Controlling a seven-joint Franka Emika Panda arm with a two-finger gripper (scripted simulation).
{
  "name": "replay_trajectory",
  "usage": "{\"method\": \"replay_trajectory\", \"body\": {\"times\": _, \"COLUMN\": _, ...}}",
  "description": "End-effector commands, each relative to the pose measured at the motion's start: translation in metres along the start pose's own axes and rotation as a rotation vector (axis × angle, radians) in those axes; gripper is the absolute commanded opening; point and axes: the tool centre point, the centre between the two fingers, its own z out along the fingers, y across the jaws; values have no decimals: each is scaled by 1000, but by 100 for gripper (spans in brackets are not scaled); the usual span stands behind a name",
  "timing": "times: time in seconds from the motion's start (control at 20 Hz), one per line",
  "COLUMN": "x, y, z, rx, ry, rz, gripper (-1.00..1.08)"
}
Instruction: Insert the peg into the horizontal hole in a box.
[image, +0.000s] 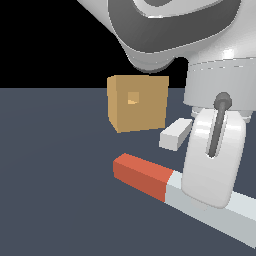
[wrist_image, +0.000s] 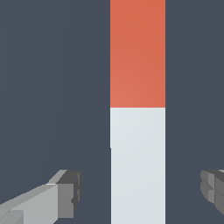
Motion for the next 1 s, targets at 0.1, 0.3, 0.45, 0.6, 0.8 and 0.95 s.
{"method": "replay_trajectory", "body": {"times": 0.1, "x": 1, "y": 0, "z": 23, "rx": 1, "ry": 1, "rz": -2, "gripper": 100}}
{"method": "replay_trajectory", "body": {"times": 0.3, "x": 1, "y": 0, "z": 40, "rx": 1, "ry": 1, "rz": -3, "gripper": 100}}
{"method": "replay_trajectory", "body": {"times": 0.45, "x": 1, "y": 0, "z": 44, "rx": 1, "ry": 1, "rz": -3, "gripper": 100}}
{"method": "replay_trajectory", "body": {"times": 0.6, "x": 0, "y": 1, "z": 42, "rx": 1, "ry": 1, "rz": -3, "gripper": 100}}
{"method": "replay_trajectory", "body": {"times": 0.8, "x": 0, "y": 1, "z": 42, "rx": 1, "ry": 1, "rz": -3, "gripper": -100}}
{"method": "replay_trajectory", "body": {"times": 0.95, "x": 0, "y": 1, "z": 42, "rx": 1, "ry": 1, "rz": -3, "gripper": -100}}
